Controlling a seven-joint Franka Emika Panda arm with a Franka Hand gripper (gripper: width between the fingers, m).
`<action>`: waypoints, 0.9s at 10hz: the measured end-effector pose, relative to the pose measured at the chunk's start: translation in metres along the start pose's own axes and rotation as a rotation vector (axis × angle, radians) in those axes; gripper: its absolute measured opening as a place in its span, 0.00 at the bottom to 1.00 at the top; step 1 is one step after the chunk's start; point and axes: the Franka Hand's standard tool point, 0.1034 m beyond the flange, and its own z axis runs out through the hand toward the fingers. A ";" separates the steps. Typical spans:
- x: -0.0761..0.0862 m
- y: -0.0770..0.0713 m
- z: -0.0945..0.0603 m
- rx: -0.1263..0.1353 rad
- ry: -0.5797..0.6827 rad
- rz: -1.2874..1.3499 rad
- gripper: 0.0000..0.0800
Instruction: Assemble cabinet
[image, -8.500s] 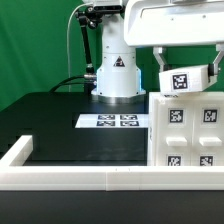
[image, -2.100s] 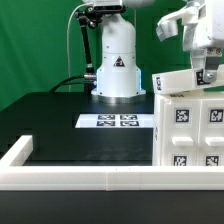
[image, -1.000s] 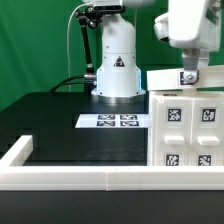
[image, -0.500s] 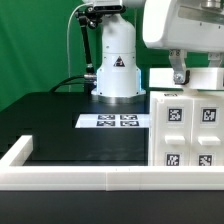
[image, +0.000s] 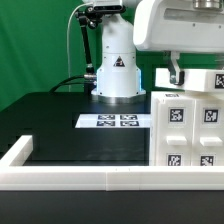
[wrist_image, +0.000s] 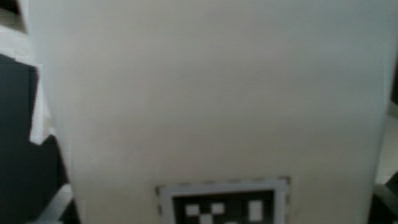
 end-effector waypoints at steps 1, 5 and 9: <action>0.000 0.000 0.000 0.002 0.000 0.064 0.70; 0.000 -0.001 0.001 0.027 0.036 0.474 0.70; 0.000 0.002 0.003 0.072 0.092 0.811 0.70</action>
Offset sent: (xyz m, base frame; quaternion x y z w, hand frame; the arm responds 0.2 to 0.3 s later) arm -0.0115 -0.0081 -0.0041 -0.0121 0.0270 0.2260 0.9737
